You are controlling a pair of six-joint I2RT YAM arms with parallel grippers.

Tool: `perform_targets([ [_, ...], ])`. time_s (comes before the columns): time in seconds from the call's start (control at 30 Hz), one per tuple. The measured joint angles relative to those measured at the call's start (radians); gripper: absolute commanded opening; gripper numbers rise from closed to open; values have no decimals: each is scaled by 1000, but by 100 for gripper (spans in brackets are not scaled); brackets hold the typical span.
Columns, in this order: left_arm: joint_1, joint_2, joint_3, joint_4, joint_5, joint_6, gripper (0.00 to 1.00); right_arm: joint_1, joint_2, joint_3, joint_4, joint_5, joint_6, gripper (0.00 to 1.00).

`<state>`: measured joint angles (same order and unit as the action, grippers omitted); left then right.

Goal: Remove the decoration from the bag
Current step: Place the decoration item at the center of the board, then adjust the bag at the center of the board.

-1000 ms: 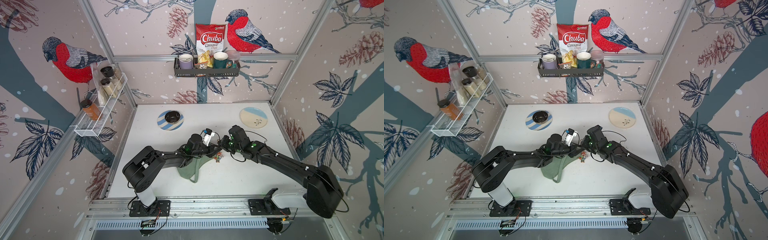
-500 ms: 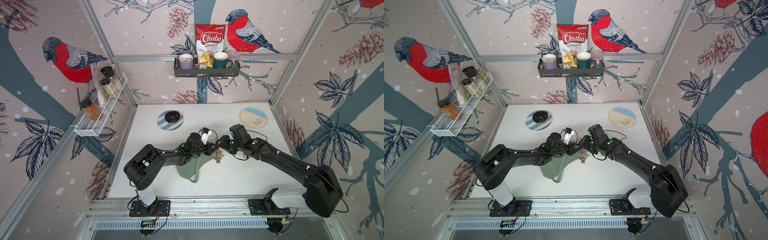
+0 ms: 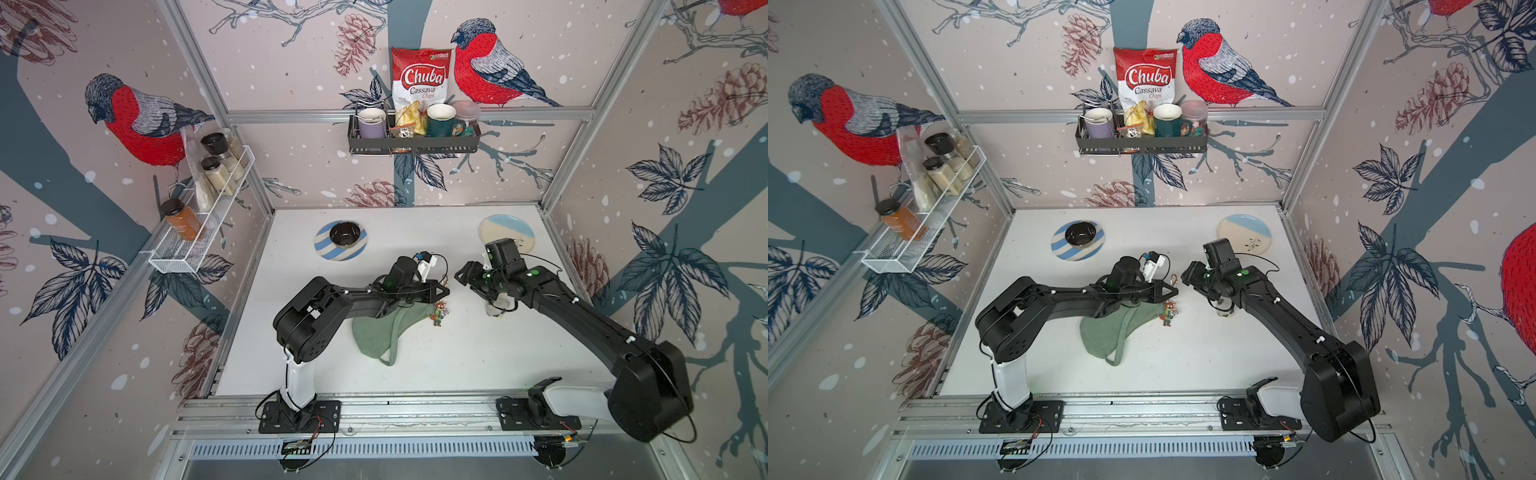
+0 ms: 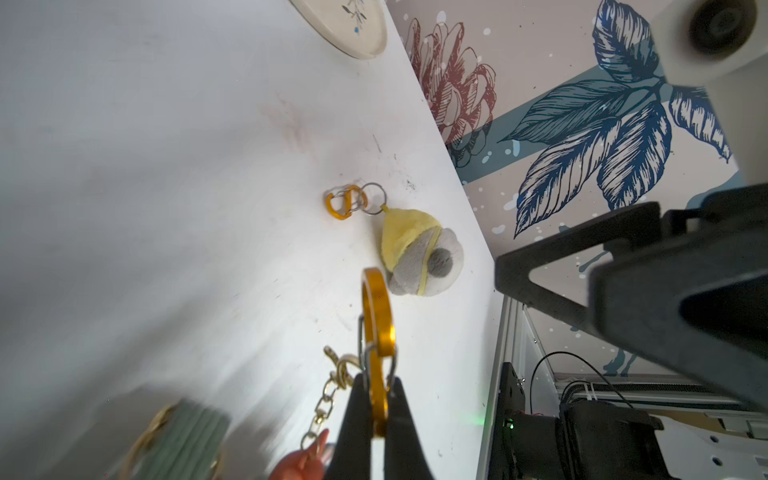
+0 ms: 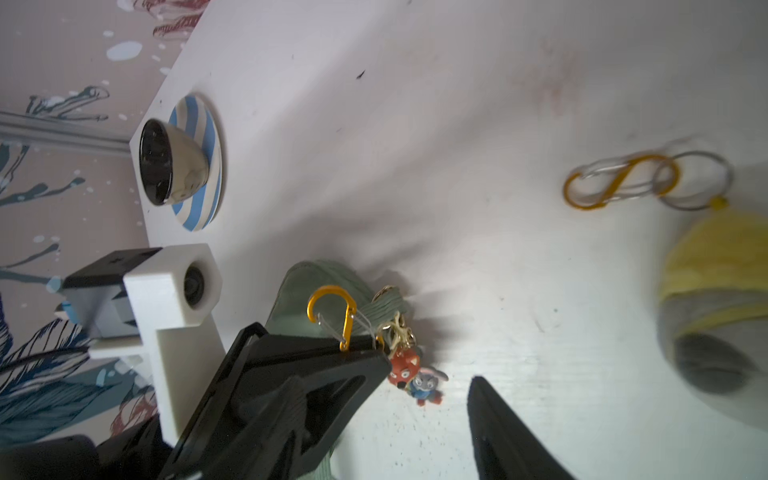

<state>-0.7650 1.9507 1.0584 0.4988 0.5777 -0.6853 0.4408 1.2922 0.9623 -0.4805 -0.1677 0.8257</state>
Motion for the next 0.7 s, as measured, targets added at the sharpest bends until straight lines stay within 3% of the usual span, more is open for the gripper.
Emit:
perform_targets([
  [0.1,3,26,74,-84,-1,36,42,-34,-23,0,1,27,-23,63],
  [0.2,32,-16,86,-210,-18,83,56,-48,-30,-1,-11,66,-45,63],
  [0.4,92,-288,16,-478,-91,195,62,14,-31,-31,-61,115,-71,59],
  [0.57,109,-539,-149,-729,-238,245,59,229,-1,-56,-105,193,-67,50],
  [0.7,110,-703,-344,-816,-337,182,55,332,135,-31,-84,220,-29,37],
])
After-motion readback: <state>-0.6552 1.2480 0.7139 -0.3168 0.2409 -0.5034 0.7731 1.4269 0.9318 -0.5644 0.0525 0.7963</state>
